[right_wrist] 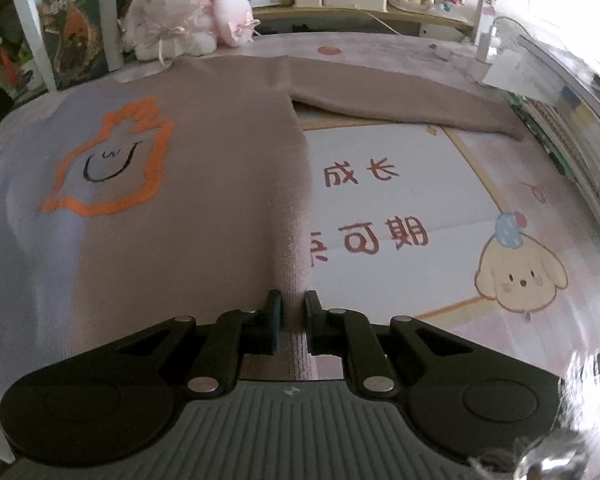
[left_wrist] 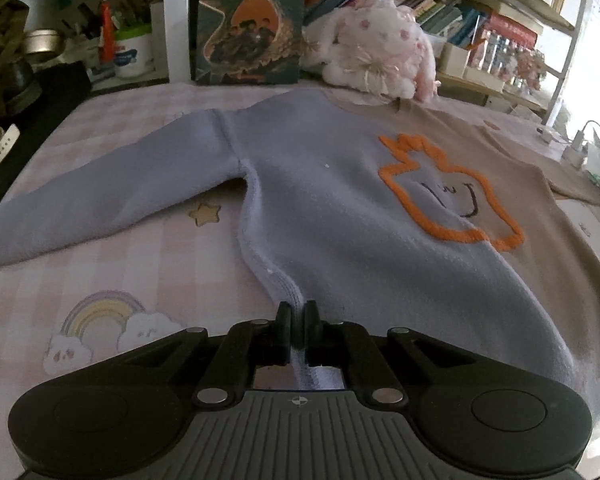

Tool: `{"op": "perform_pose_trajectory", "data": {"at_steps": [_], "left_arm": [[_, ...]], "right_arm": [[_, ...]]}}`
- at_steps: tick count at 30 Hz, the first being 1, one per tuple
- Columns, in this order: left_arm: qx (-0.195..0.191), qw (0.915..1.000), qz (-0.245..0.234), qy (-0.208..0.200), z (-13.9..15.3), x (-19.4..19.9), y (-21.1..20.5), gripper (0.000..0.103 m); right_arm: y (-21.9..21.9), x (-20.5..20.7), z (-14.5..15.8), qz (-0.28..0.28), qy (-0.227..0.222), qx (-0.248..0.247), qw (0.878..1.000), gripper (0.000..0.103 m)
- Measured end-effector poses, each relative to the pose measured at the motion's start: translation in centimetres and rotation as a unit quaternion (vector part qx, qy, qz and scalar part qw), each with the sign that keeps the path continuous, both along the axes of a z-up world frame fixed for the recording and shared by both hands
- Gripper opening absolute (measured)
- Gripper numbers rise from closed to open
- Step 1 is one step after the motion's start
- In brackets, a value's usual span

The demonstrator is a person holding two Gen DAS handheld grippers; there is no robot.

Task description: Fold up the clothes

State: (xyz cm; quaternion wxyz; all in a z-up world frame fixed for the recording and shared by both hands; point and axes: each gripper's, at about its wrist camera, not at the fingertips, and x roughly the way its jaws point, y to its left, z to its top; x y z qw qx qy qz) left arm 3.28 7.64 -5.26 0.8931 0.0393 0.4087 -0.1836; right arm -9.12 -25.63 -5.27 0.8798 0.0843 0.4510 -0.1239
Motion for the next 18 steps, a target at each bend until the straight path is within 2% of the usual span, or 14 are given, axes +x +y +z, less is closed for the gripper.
{"op": "perform_pose_trajectory", "data": {"at_steps": [13, 18], "left_arm": [[-0.001, 1.0, -0.004, -0.004, 0.0, -0.1, 0.6, 0.005], [0.034, 0.9987, -0.021, -0.032, 0.7, -1.1, -0.3, 0.009]], "right_arm": [[1.0, -0.2, 0.1, 0.006, 0.003, -0.01, 1.0, 0.012], [1.0, -0.3, 0.1, -0.001, 0.003, -0.011, 1.0, 0.014]]}}
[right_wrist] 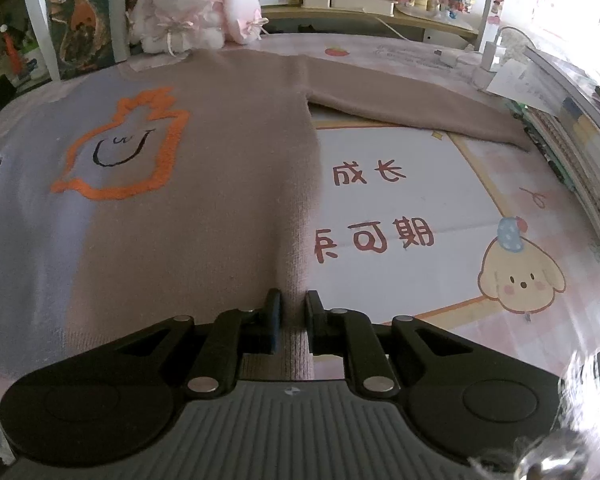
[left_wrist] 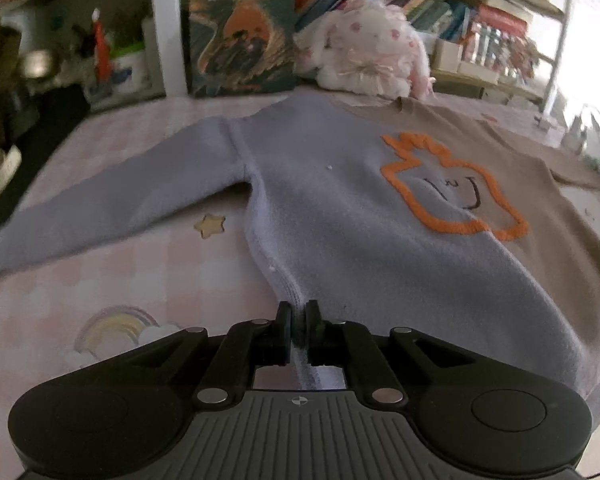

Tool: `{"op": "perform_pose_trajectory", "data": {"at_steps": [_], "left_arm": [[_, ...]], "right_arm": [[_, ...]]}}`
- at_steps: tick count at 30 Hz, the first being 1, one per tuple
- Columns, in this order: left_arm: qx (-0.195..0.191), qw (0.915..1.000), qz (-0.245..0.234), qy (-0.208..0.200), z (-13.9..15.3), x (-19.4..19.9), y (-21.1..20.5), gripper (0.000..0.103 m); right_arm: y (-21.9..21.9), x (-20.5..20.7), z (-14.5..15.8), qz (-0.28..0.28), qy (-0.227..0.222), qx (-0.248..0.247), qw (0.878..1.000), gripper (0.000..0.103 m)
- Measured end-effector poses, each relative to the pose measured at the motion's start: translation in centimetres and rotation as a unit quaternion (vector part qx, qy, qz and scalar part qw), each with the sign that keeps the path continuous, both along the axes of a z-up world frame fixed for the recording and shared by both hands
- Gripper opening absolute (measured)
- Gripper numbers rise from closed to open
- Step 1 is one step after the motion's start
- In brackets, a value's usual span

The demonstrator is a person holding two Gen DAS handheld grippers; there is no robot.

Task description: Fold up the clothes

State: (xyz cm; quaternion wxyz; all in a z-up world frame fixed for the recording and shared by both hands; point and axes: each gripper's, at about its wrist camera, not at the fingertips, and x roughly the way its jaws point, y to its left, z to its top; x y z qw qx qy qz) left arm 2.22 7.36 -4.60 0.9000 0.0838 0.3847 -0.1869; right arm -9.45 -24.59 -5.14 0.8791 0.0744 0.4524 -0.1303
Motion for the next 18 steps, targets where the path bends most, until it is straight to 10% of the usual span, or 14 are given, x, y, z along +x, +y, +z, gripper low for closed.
{"op": "perform_pose_trajectory", "data": {"at_steps": [5, 10, 18], "left_arm": [[-0.004, 0.9996, 0.001, -0.028, 1.6, -1.8, -0.3, 0.012], [-0.047, 0.9977, 0.04, -0.028, 3.0, -3.7, -0.4, 0.032], [-0.048, 0.9956, 0.075, -0.03, 4.9, -6.3, -2.6, 0.054]], "right_arm": [[0.1, -0.4, 0.3, -0.013, -0.002, 0.001, 1.0, 0.034], [0.9, -1.4, 1.8, -0.025, -0.032, -0.005, 0.999, 0.076], [2.7, -2.0, 3.6, -0.004, -0.06, -0.011, 0.998, 0.089]]}}
